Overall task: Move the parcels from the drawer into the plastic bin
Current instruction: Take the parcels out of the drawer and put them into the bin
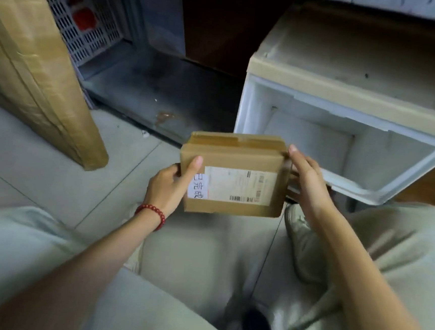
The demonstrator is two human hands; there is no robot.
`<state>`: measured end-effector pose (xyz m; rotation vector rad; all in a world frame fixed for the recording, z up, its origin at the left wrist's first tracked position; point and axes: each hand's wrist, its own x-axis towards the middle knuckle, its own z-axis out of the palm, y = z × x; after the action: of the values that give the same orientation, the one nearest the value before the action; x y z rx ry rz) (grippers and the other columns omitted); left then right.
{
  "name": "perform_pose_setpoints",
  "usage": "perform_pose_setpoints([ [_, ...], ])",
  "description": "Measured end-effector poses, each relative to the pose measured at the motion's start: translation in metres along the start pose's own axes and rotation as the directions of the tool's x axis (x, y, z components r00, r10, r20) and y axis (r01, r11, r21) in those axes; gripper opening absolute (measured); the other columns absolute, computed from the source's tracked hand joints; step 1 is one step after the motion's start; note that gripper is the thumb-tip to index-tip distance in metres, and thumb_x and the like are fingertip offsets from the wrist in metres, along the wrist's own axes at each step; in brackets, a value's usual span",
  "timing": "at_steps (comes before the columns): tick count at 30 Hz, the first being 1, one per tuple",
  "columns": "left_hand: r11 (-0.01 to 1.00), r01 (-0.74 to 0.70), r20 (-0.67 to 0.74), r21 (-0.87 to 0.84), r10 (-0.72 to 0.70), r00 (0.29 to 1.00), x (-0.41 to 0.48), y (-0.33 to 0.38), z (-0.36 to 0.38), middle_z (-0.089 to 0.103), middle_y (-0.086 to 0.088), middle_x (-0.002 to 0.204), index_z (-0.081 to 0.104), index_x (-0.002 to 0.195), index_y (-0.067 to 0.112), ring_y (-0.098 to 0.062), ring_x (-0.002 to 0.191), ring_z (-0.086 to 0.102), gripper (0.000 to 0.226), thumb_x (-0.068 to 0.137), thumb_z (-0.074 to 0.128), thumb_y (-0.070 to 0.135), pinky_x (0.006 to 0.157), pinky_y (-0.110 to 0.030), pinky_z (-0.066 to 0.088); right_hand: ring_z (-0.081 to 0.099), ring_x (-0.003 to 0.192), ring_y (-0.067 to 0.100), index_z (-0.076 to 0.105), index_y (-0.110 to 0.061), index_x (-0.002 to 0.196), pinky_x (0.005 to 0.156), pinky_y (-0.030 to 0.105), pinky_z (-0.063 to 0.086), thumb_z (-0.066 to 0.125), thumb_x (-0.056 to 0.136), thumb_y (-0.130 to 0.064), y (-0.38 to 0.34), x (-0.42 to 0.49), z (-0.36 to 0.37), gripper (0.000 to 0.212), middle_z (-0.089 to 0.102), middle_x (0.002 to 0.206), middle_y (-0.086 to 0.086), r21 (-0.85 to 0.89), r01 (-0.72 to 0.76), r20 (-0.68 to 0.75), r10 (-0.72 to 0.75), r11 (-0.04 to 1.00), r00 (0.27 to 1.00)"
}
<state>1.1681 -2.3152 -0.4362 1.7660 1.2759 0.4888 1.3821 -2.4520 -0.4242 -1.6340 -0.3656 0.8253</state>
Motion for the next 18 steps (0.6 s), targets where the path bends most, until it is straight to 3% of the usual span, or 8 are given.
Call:
perform_pose_setpoints([
  [3,0.996,0.084,0.106,0.007,-0.084,0.991,0.002,-0.006,0.007,0.068,0.006,0.093,0.063,0.098,0.023,-0.013,0.091,0.062,0.086,0.064,0.028,0.093,0.081,-0.035,0.05,0.055,0.12,0.017,0.044,-0.028,0.142,0.104,0.048,0.042,0.058,0.077,-0.072,0.02,0.002,0.004,0.08,0.057,0.134,-0.005,-0.116,-0.101,0.063,0.109,0.988,0.992],
  [6,0.998,0.063,0.087,0.01,-0.064,0.994,0.01,-0.002,0.009,0.058,0.017,0.09,0.054,0.104,0.028,0.002,0.084,0.052,0.073,0.069,0.031,0.088,0.062,-0.022,0.037,0.057,0.111,0.01,0.058,-0.031,0.127,0.092,0.039,0.048,0.056,0.081,-0.068,0.032,-0.001,0.008,0.059,0.063,0.123,-0.01,-0.152,-0.147,0.081,0.161,0.977,0.984],
  [9,0.999,0.038,0.048,-0.02,-0.037,0.998,0.015,-0.005,0.009,0.055,0.021,0.089,0.051,0.105,0.03,0.007,0.081,0.049,0.065,0.073,0.037,0.084,0.06,-0.018,0.033,0.058,0.102,0.005,0.056,-0.034,0.108,0.073,0.027,0.046,0.057,0.082,-0.066,0.037,-0.002,0.012,0.041,0.06,0.114,-0.013,-0.117,-0.16,0.065,0.168,0.98,0.984],
  [12,0.998,0.066,-0.008,-0.003,-0.066,0.998,0.017,-0.016,0.005,0.055,0.021,0.084,0.052,0.103,0.033,0.004,0.076,0.05,0.059,0.073,0.041,0.083,0.06,-0.018,0.032,0.058,0.107,0.012,0.056,-0.023,0.106,0.083,0.033,0.048,0.054,0.084,-0.067,0.036,0.0,0.019,0.049,0.059,0.117,-0.005,-0.072,-0.164,0.045,0.167,0.984,0.985],
  [14,0.995,0.104,0.027,0.006,-0.104,0.994,0.019,-0.022,0.004,0.062,0.011,0.09,0.055,0.109,0.028,-0.012,0.087,0.058,0.076,0.067,0.038,0.089,0.07,-0.024,0.042,0.06,0.11,0.011,0.062,-0.018,0.114,0.093,0.037,0.047,0.051,0.085,-0.067,0.034,0.003,0.02,0.058,0.064,0.121,0.001,-0.065,-0.158,0.052,0.162,0.985,0.985],
  [17,0.987,0.159,0.088,-0.007,-0.158,0.983,0.02,-0.026,0.007,0.065,0.01,0.098,0.055,0.122,0.025,-0.021,0.102,0.058,0.093,0.06,0.036,0.092,0.084,-0.036,0.046,0.065,0.083,-0.005,0.076,-0.036,0.076,0.084,0.031,0.045,0.046,0.091,-0.061,0.034,0.007,0.016,0.042,0.072,0.078,-0.015,-0.052,-0.124,0.086,0.128,0.991,0.988],
  [18,0.984,0.174,0.097,-0.028,-0.171,0.98,0.019,-0.025,0.008,0.063,0.015,0.096,0.052,0.125,0.026,-0.019,0.104,0.057,0.094,0.059,0.038,0.091,0.086,-0.036,0.046,0.065,0.087,-0.004,0.073,-0.038,0.078,0.089,0.033,0.045,0.045,0.093,-0.06,0.035,0.008,0.015,0.039,0.071,0.074,-0.016,-0.034,-0.13,0.082,0.133,0.991,0.988],
])
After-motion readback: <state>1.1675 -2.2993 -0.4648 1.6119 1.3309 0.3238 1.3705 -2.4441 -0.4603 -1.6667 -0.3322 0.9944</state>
